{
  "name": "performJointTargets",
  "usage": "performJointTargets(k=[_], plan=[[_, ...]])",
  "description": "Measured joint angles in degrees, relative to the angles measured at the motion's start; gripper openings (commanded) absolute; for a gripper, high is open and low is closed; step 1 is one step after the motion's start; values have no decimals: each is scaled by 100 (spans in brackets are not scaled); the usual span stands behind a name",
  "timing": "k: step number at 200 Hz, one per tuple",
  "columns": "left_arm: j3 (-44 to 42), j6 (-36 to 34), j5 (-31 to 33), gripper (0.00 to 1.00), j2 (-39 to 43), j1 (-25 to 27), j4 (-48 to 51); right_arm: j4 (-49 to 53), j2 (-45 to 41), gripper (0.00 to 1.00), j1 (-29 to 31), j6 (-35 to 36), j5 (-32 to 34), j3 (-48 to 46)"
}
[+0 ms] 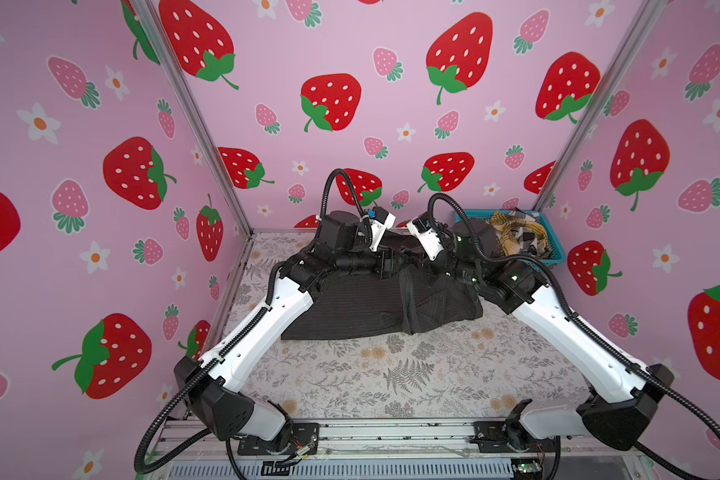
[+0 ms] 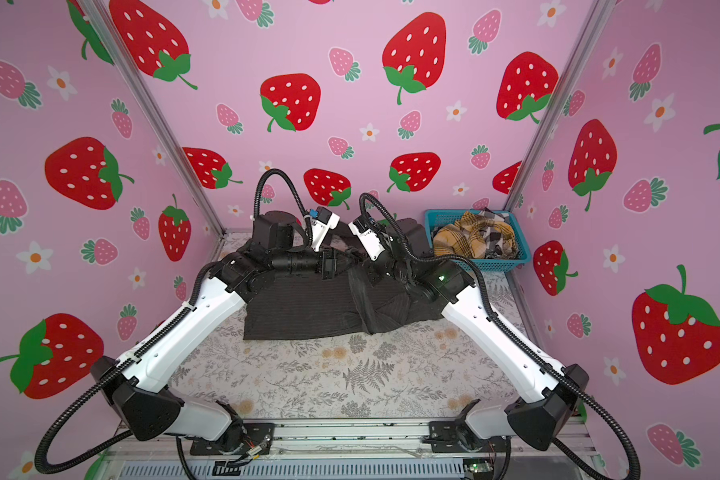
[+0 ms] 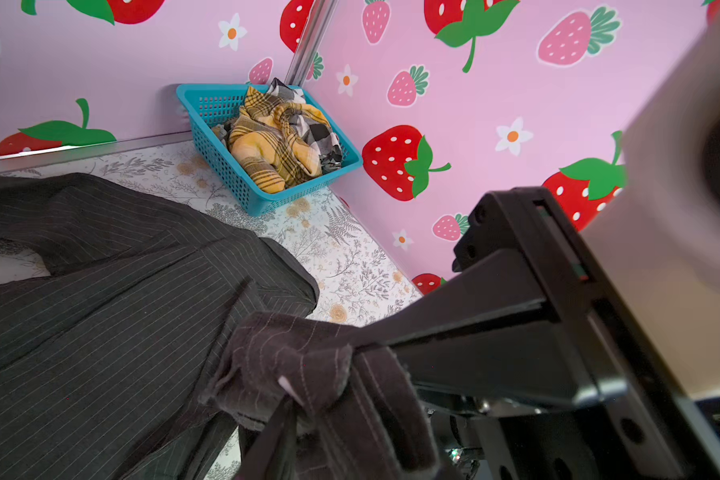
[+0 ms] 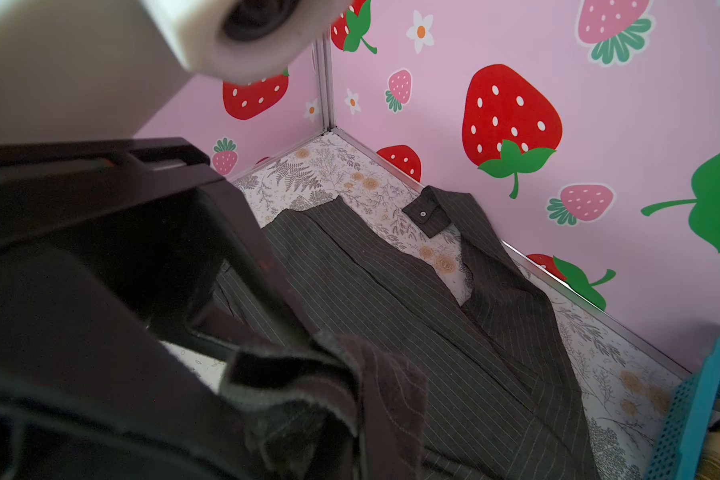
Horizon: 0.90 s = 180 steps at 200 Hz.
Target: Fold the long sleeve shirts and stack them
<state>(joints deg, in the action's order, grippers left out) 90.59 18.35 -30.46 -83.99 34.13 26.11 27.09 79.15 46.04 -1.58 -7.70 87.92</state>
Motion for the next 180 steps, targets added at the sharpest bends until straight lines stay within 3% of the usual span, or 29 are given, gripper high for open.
performJointTargets(k=[23, 34, 37, 41, 49, 51, 52, 60, 65, 79, 101, 115, 145, 180], plan=[[0, -42, 160, 18, 2, 0, 107, 11, 26, 0, 9, 11, 20, 0], [0, -66, 232, 7, 2, 0, 153, 26, 39, 0, 15, 15, 28, 0], [0, -57, 267, 1, 2, 0, 164, 31, 42, 0, 20, 15, 39, 0], [0, -44, 302, 0, 2, 0, 175, 33, 48, 1, 26, 15, 52, 0], [2, -9, 400, 0, 2, 4, 192, 37, 63, 17, 37, 4, 118, 0], [2, -50, 468, 0, 2, 9, 201, 39, 68, 27, 44, -9, 153, 4], [2, -50, 468, 0, 2, 9, 201, 39, 68, 27, 44, -9, 153, 4], [24, 35, 673, 0, 2, 20, 245, 57, 105, 56, 76, -72, 385, 24], [46, 142, 879, 0, 2, 33, 282, 98, 133, 67, 92, -105, 551, 61], [76, 448, 1303, 0, 24, 42, 295, 234, 243, 79, 109, -337, 1180, 208], [0, 1054, 1982, 0, 219, 17, 85, 479, 238, 89, 13, -1027, 2000, 184], [-74, 1434, 2341, 0, 435, -9, -109, 501, 44, 92, -254, -1582, 2118, -195], [15, 1810, 2863, 0, 686, -22, -531, 579, -789, 94, -1023, -2699, 1899, -1932], [109, 2061, 3215, 0, 461, -103, -669, 452, -1088, 93, -1397, -3329, 1213, -3034]])
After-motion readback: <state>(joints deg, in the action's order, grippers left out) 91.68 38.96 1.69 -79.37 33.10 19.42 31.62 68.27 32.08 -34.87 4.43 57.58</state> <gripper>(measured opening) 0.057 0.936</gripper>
